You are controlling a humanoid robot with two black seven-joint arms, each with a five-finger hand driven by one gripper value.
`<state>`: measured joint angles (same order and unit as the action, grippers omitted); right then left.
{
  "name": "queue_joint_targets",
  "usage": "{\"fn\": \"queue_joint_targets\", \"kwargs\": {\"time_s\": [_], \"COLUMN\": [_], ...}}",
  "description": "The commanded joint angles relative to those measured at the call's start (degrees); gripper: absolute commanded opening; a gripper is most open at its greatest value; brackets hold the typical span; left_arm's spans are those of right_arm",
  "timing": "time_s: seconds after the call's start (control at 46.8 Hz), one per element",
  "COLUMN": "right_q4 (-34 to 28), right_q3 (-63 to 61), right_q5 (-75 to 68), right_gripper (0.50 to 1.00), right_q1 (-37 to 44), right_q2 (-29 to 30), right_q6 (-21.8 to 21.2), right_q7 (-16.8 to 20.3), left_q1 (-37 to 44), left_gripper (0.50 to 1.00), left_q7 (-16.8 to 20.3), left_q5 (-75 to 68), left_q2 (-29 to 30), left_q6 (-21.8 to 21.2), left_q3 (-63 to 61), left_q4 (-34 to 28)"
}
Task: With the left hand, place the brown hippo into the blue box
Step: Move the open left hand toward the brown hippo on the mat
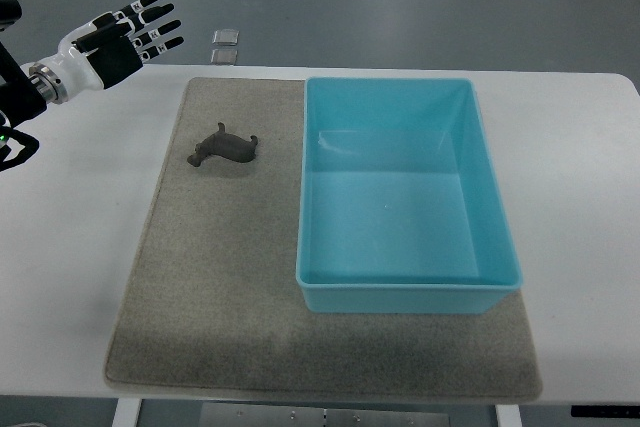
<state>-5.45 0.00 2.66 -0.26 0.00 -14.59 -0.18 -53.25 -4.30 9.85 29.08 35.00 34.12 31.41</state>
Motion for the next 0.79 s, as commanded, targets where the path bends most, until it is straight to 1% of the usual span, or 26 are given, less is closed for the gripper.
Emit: {"fn": "queue_joint_targets", "kwargs": {"time_s": [0.0, 0.107, 0.15, 0.342, 0.534, 0.62, 0.77], "right_q4": [0.0, 0.0, 0.0, 0.0, 0.0, 0.0, 0.0], "right_q3": [0.0, 0.0, 0.0, 0.0, 0.0, 0.0, 0.0], "right_q5": [0.0, 0.1, 0.1, 0.0, 0.0, 0.0, 0.0], "right_gripper": [0.936, 0.936, 0.936, 0.936, 0.936, 0.936, 0.936], "right_q1": [0.0, 0.0, 0.0, 0.0, 0.0, 0.0, 0.0], "right_q2": [0.0, 0.0, 0.0, 0.0, 0.0, 0.0, 0.0], "right_q6": [0.0, 0.0, 0.0, 0.0, 0.0, 0.0, 0.0], "right_q7": [0.0, 0.0, 0.0, 0.0, 0.0, 0.0, 0.0], "left_q1": [-0.4, -1.5, -1.6, -2.7, -2.7, -2.7, -2.6], "left_gripper": [1.000, 1.000, 1.000, 1.000, 1.000, 1.000, 1.000], "left_q7": [0.6, 1.5, 2.5, 9.7, 15.3, 16.8, 17.3], "left_q5": [-5.1, -13.5, -16.3, -31.5, -47.6, -53.2, -61.3], "left_q2": [1.8, 2.2, 2.3, 4.1, 6.1, 7.0, 7.6], "left_q6": [0.0, 0.0, 0.0, 0.0, 0.0, 0.0, -0.2], "left_q3": [0.1, 0.7, 0.7, 0.2, 0.2, 0.2, 0.1], "left_q4": [1.5, 1.6, 1.6, 2.4, 6.9, 9.5, 12.0]}}
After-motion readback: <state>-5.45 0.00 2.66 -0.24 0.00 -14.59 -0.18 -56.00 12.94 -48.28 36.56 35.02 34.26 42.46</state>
